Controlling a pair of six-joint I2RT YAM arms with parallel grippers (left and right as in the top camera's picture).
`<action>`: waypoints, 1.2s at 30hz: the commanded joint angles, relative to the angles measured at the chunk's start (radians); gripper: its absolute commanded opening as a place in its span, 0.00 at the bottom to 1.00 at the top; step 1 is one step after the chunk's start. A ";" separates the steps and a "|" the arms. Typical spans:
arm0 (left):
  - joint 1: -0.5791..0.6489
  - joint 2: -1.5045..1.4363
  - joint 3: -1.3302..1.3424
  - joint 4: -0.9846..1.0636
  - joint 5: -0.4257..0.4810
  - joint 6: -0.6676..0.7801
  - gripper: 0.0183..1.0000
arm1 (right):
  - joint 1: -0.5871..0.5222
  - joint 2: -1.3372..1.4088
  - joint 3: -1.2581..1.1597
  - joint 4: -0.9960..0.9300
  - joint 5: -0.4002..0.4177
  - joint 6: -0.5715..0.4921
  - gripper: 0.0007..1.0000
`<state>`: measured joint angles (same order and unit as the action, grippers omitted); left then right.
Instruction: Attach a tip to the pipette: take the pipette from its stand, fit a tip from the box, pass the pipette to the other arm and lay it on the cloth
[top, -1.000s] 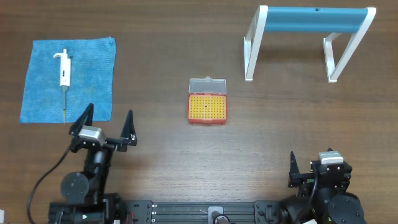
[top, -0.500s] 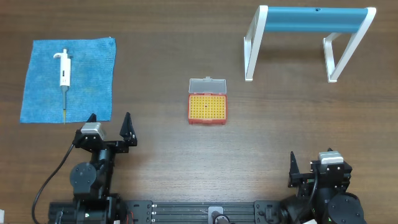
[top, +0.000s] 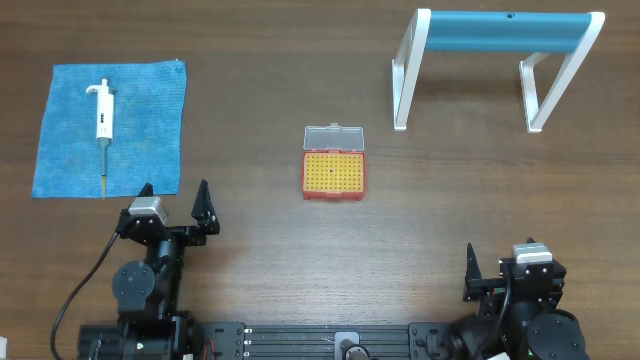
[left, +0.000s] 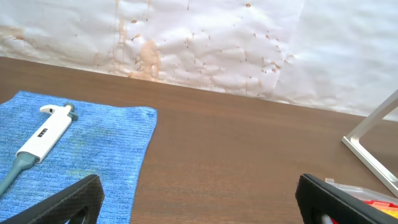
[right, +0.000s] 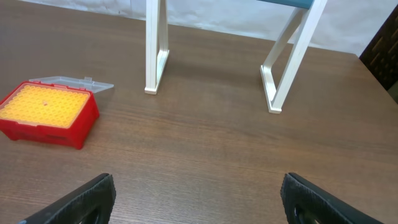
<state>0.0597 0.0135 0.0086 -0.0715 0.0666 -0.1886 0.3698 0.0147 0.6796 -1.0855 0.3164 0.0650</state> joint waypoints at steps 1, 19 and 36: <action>-0.006 -0.010 -0.003 -0.008 -0.026 -0.013 1.00 | 0.004 0.002 -0.001 0.002 0.008 -0.011 0.86; -0.006 -0.010 -0.003 -0.008 -0.026 -0.013 1.00 | -0.175 0.002 -0.150 0.425 -0.138 -0.022 0.86; -0.006 -0.010 -0.003 -0.008 -0.026 -0.013 1.00 | -0.341 -0.014 -0.637 1.020 -0.328 -0.022 0.86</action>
<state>0.0597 0.0128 0.0082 -0.0731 0.0525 -0.1886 0.0017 0.0139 0.0612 -0.0738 0.0071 0.0532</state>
